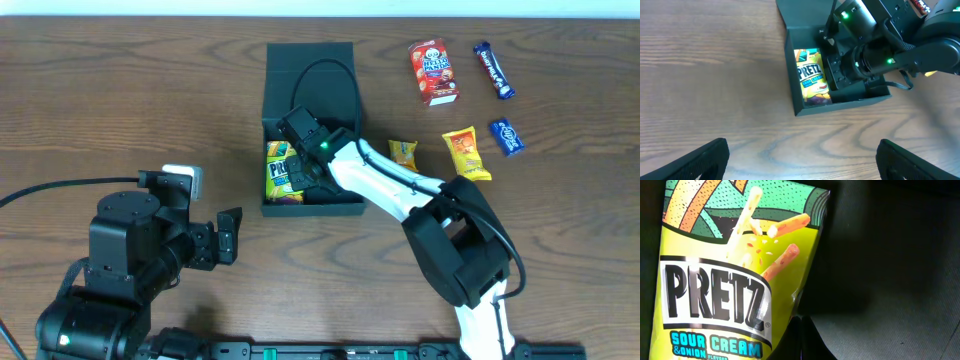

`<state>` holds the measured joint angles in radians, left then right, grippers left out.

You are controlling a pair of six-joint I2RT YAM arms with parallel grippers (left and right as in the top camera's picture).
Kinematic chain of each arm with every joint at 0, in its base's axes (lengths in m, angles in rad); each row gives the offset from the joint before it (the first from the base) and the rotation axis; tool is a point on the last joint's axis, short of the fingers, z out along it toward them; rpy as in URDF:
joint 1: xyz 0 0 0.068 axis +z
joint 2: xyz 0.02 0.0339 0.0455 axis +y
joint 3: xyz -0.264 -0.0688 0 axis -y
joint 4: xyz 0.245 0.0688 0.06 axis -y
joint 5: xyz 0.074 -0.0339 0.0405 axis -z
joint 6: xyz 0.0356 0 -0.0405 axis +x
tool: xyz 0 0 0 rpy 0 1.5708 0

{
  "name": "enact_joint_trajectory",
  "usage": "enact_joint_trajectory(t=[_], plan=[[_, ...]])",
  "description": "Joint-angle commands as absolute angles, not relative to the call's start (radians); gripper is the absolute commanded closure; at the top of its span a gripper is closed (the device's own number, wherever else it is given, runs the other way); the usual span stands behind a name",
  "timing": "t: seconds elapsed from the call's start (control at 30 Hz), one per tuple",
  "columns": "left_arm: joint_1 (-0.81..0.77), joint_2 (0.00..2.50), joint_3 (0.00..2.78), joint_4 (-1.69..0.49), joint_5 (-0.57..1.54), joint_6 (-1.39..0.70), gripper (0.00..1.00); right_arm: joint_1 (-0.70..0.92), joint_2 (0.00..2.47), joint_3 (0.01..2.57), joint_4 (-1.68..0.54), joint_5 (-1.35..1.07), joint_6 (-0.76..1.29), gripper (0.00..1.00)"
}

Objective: Pack container
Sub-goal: 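Withdraw the right gripper toward the red Hello Panda box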

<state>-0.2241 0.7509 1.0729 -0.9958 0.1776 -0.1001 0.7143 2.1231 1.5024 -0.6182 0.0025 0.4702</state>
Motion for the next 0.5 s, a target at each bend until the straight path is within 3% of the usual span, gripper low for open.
enact_joint_trajectory(t=[0.0,0.47], plan=[[-0.223,0.751,1.076,-0.999,0.181,-0.093,0.05,0.712,2.133,1.501,-0.621,-0.027,0.466,0.99],[-0.223,0.751,1.076,-0.999,0.181,-0.093,0.05,0.696,1.997,1.571,-0.659,0.063,0.395,0.99]])
